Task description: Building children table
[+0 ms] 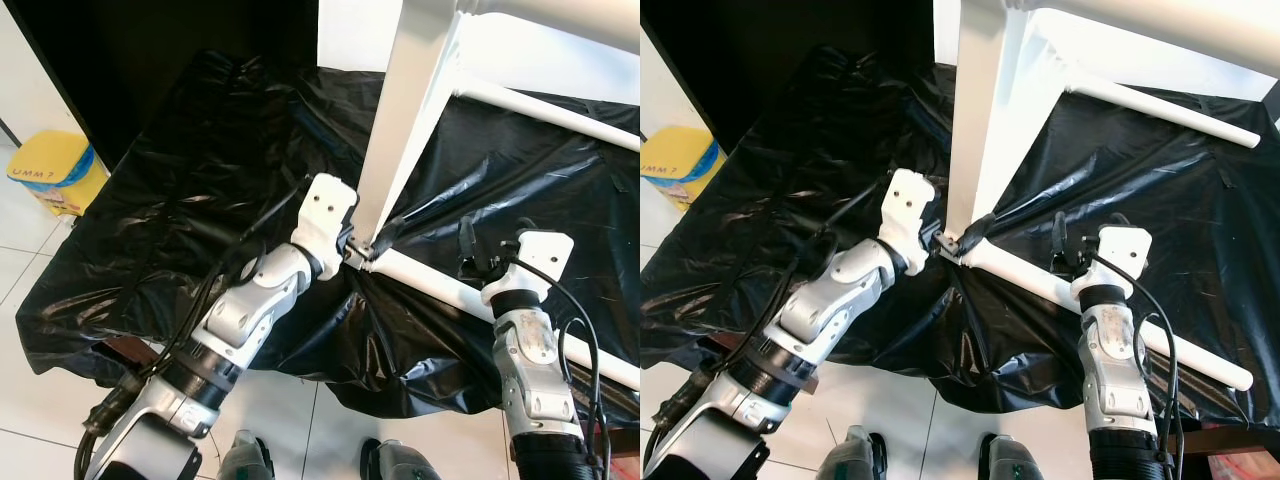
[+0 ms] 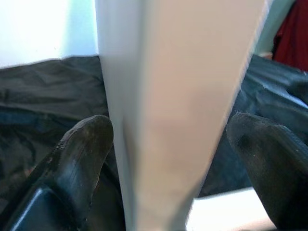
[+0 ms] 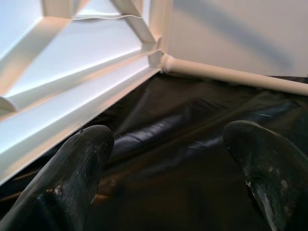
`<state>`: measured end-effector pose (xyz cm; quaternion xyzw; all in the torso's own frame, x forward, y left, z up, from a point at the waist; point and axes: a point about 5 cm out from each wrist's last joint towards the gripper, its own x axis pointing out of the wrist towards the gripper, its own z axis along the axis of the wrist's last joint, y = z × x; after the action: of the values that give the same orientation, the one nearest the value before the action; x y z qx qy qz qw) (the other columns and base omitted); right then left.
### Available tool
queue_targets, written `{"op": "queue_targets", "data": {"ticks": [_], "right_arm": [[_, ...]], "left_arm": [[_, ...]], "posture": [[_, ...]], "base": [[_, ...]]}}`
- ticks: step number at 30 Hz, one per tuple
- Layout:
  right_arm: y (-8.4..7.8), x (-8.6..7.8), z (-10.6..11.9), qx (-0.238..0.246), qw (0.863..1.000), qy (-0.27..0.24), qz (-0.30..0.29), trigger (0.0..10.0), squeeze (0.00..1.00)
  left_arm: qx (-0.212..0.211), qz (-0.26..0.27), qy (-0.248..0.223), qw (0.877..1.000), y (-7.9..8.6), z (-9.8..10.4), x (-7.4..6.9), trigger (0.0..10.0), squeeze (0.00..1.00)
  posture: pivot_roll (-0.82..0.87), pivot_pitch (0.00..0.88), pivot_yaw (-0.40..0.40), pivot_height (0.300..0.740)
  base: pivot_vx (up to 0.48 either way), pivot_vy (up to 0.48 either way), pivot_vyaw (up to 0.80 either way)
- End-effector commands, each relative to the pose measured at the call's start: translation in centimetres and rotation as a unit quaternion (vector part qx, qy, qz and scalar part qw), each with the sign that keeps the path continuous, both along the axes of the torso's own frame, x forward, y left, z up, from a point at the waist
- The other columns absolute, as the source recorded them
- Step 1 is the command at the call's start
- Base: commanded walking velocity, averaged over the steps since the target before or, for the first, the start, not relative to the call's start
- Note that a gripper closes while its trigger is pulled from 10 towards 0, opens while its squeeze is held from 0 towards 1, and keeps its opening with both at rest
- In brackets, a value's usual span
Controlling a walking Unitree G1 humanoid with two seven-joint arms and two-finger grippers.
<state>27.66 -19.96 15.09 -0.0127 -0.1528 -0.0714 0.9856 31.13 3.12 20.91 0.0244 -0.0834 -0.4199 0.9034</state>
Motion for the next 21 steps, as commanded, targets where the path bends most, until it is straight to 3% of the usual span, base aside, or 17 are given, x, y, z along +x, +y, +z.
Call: {"op": "queue_targets", "data": {"ticks": [1, 2, 3, 4, 10, 18, 21], "right_arm": [[-0.4, -0.4, 0.0, -0.001, 1.0, -0.001, -0.011, 10.0, 0.0], [-0.4, -0.4, 0.0, -0.001, 1.0, -0.001, -0.011, 10.0, 0.0], [-0.4, -0.4, -0.2, -0.001, 1.0, 0.001, -0.014, 10.0, 0.0], [-0.4, -0.4, -0.3, -0.001, 1.0, 0.003, -0.015, 10.0, 0.0], [-0.1, 0.0, -0.2, -0.002, 1.0, 0.004, -0.011, 10.0, 0.0], [0.1, 0.2, -0.1, -0.003, 1.0, 0.003, -0.01, 10.0, 0.0], [0.2, -0.1, -0.1, -0.002, 1.0, 0.004, -0.015, 10.0, 0.0]], "left_arm": [[0.008, -0.087, -0.004, 0.996, -0.6, 0.1, -0.6, 10.0, 1.0], [0.008, -0.087, -0.004, 0.996, -0.6, 0.1, -0.6, 10.0, 1.0], [0.0, -0.084, -0.008, 0.996, -0.9, 0.6, -0.5, 10.0, 0.94], [-0.008, -0.085, -0.009, 0.996, -1.4, 0.8, -0.5, 10.0, 0.0], [-0.02, -0.093, -0.014, 0.995, -3.3, 1.3, -0.3, 10.0, 0.0], [-0.031, -0.099, -0.021, 0.994, -4.5, 1.9, 0.1, 10.0, 0.0], [-0.026, -0.065, -0.035, 0.997, -5.4, 2.7, 1.4, 10.0, 0.0]], "posture": [[-0.02, 0.15, -0.008, 0.74], [-0.02, 0.15, -0.008, 0.74], [-0.02, 0.152, -0.008, 0.74], [-0.01, 0.153, -0.011, 0.74], [-0.01, 0.151, -0.018, 0.74], [-0.01, 0.153, -0.018, 0.74], [-0.02, 0.158, -0.001, 0.74]], "base": [[0.0, 0.0, 0.0], [0.0, 0.0, 0.0], [0.0, 0.0, 0.0], [0.0, 0.0, 0.0], [0.0, 0.0, 0.0], [0.0, 0.0, 0.0], [0.0, 0.0, 0.0]]}}
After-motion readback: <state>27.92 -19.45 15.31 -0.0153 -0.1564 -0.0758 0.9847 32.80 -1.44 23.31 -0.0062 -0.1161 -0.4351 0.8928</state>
